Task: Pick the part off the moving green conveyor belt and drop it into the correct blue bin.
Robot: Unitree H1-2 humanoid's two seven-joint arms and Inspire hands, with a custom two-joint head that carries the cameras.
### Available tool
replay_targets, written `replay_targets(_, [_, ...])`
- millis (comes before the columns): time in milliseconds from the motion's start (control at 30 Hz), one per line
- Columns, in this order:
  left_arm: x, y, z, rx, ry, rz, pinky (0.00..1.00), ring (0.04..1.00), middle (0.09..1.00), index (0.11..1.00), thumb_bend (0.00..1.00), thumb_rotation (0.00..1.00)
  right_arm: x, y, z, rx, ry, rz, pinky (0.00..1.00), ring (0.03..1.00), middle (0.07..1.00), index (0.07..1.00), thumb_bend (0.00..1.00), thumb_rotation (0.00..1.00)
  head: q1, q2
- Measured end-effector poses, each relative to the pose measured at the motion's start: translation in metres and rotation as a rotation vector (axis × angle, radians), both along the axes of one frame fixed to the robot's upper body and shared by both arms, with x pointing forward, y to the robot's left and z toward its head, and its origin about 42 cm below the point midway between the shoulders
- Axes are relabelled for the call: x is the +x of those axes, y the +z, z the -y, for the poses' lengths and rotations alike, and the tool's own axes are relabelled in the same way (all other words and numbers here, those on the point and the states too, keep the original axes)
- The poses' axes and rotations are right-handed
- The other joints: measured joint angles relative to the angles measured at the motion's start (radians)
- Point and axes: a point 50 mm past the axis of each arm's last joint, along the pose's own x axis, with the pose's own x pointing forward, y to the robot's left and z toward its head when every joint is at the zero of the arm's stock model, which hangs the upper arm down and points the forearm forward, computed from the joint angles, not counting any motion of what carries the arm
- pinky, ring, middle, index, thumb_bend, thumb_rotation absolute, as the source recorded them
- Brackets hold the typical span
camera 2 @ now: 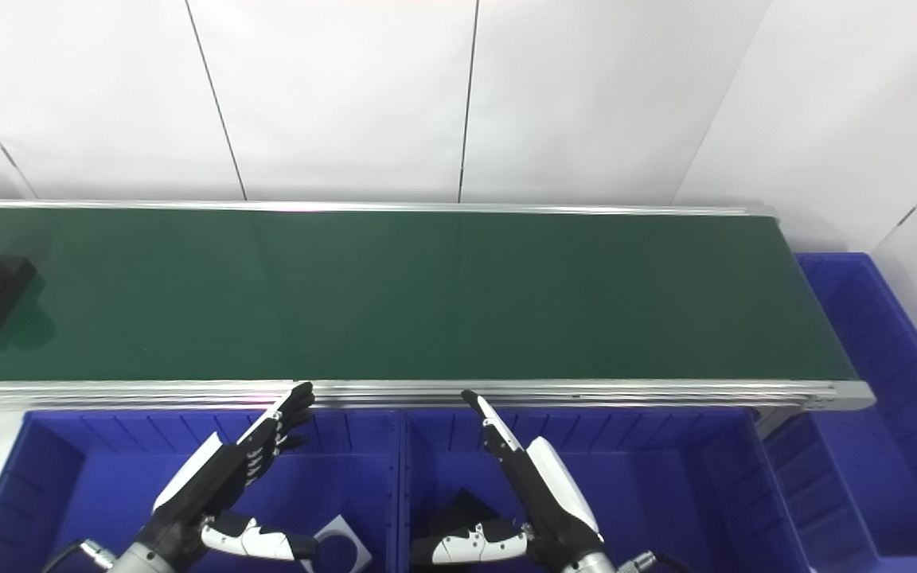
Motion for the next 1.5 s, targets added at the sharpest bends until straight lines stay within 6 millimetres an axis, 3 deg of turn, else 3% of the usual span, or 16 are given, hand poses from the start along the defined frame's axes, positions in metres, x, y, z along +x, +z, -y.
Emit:
replay_targets(333, [0.0011, -0.0009, -0.0001, 0.017, -0.001, -0.001, 0.91, 0.975, 0.999, 1.000, 0.91, 0.28, 0.0001, -0.0003, -0.0004, 0.001, 0.000, -0.007, 0.93, 1.000, 1.000, 1.000, 0.91, 0.22, 0.000, -0.002])
replay_targets(533, [0.0009, -0.0033, -0.0007, 0.020, 0.001, -0.009, 0.90, 0.967, 1.000, 1.000, 0.90, 0.28, -0.0003, 0.0010, -0.0021, -0.018, 0.007, 0.001, 0.89, 0.986, 1.000, 1.000, 0.90, 0.25, 0.000, -0.002])
replay_targets(800, [0.0009, -0.0030, -0.0007, 0.019, 0.001, -0.007, 0.91, 0.978, 1.000, 1.000, 0.90, 0.28, -0.0003, 0.0016, -0.0021, -0.014, 0.008, 0.001, 0.93, 1.000, 1.000, 1.000, 0.90, 0.23, -0.002, 0.002])
replay_targets(1500, [0.0011, -0.0022, -0.0009, 0.014, 0.003, -0.007, 0.91, 0.978, 1.000, 1.000, 0.91, 0.29, -0.0004, 0.0035, -0.0024, -0.014, 0.009, 0.008, 0.90, 0.998, 1.000, 1.000, 0.90, 0.25, -0.002, 0.002])
